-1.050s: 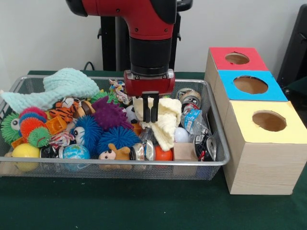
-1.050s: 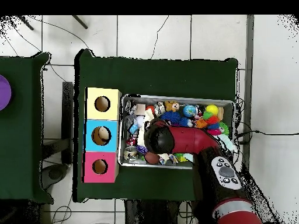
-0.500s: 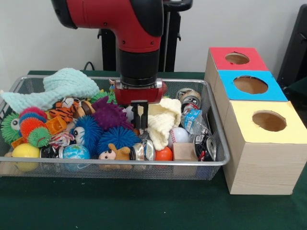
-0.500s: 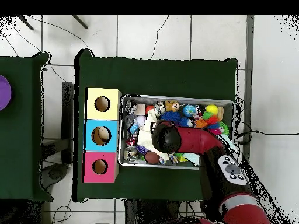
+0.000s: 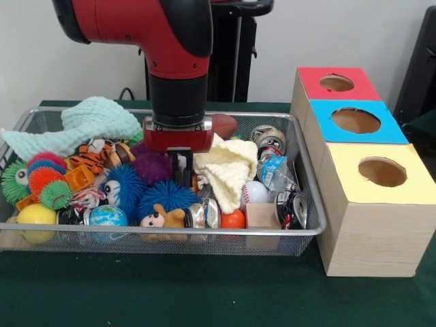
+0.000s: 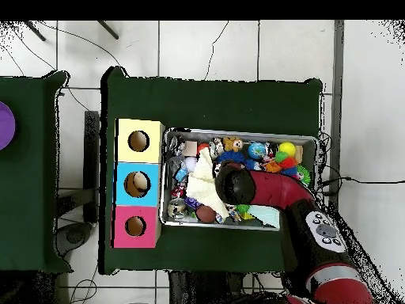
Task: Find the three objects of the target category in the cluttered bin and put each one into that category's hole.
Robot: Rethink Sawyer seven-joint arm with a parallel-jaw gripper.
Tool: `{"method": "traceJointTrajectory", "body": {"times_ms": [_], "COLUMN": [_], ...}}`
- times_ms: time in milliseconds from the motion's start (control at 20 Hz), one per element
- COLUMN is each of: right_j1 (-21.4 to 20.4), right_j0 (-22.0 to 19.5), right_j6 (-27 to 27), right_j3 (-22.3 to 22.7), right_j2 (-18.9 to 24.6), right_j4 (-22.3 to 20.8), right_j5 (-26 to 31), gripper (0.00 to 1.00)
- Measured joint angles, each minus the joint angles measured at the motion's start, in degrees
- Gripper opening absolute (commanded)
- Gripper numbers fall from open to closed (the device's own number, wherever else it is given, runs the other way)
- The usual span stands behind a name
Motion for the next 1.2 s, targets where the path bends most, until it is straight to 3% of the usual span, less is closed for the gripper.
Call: {"method": "traceJointTrajectory", "body": {"times_ms": [750,1200], "right_j1": [-0.80,-0.09], "right_j0": [0.09,1.61], "right_j6": [0.00,0.14], "right_j3": [-0.70,-0.88], "right_j2": [0.00,-2.12], "right_j4": [0.67,4.89], "right_j5": [0.01,0.01], "gripper": [0.00,0.00]}}
